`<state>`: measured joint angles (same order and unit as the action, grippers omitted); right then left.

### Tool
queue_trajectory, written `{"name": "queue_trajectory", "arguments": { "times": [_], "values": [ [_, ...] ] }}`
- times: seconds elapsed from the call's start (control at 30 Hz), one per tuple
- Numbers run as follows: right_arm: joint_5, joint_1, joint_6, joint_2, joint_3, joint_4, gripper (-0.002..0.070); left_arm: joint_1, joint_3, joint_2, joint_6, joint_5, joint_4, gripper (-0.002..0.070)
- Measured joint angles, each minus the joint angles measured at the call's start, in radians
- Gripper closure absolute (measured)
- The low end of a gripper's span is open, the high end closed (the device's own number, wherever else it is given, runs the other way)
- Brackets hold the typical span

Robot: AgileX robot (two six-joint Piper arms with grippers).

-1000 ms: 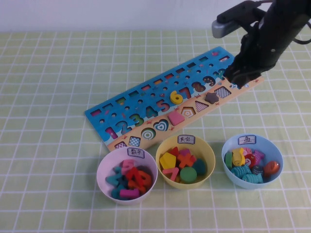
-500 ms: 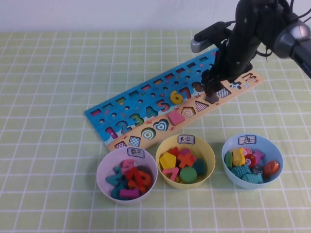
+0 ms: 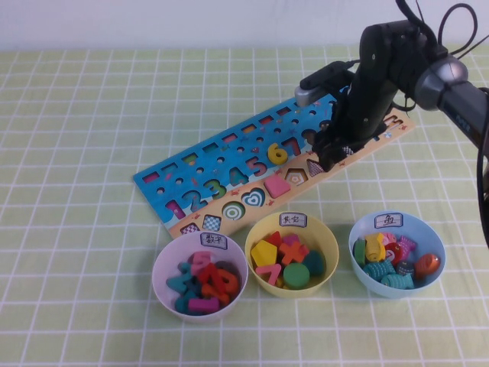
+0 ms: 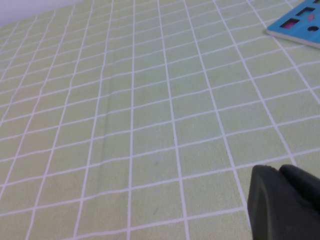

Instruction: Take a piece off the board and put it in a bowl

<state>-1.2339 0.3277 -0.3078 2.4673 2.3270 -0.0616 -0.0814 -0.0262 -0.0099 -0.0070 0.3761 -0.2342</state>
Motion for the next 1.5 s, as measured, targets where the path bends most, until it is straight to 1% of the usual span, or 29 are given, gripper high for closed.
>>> {"name": "queue_trajectory", "arguments": {
  "times": [0.17,0.23,0.4,0.57,0.7,0.8,0.93,1.2,1.5],
  "values": [
    [0.000,0.000,-0.002,0.002,0.000,-0.029,0.0163,0.000,0.000,0.000,0.000,0.000,0.000,0.0680],
    [0.000,0.000,-0.002,0.002,0.000,-0.034,0.0180,0.000,0.000,0.000,0.000,0.000,0.000,0.0680],
    [0.000,0.000,-0.002,0.005,0.000,-0.039,0.0253,0.000,0.000,0.000,0.000,0.000,0.000,0.0680],
    [0.000,0.000,-0.002,0.009,0.007,-0.039,0.0304,0.000,0.000,0.000,0.000,0.000,0.000,0.0680],
    [0.002,0.000,-0.002,0.009,0.009,-0.037,0.0387,0.000,0.000,0.000,0.000,0.000,0.000,0.0680],
    [0.000,0.000,-0.002,0.009,0.010,-0.037,0.0412,0.000,0.000,0.000,0.000,0.000,0.000,0.0680],
    [0.000,0.000,-0.002,0.009,0.010,-0.037,0.0432,0.000,0.000,0.000,0.000,0.000,0.000,0.0680],
    [-0.004,0.000,-0.002,0.011,0.012,-0.037,0.0437,0.000,0.000,0.000,0.000,0.000,0.000,0.0680],
    [-0.007,0.000,-0.002,0.011,0.086,-0.040,0.0446,0.000,0.000,0.000,0.000,0.000,0.000,0.0680]
  ]
}}
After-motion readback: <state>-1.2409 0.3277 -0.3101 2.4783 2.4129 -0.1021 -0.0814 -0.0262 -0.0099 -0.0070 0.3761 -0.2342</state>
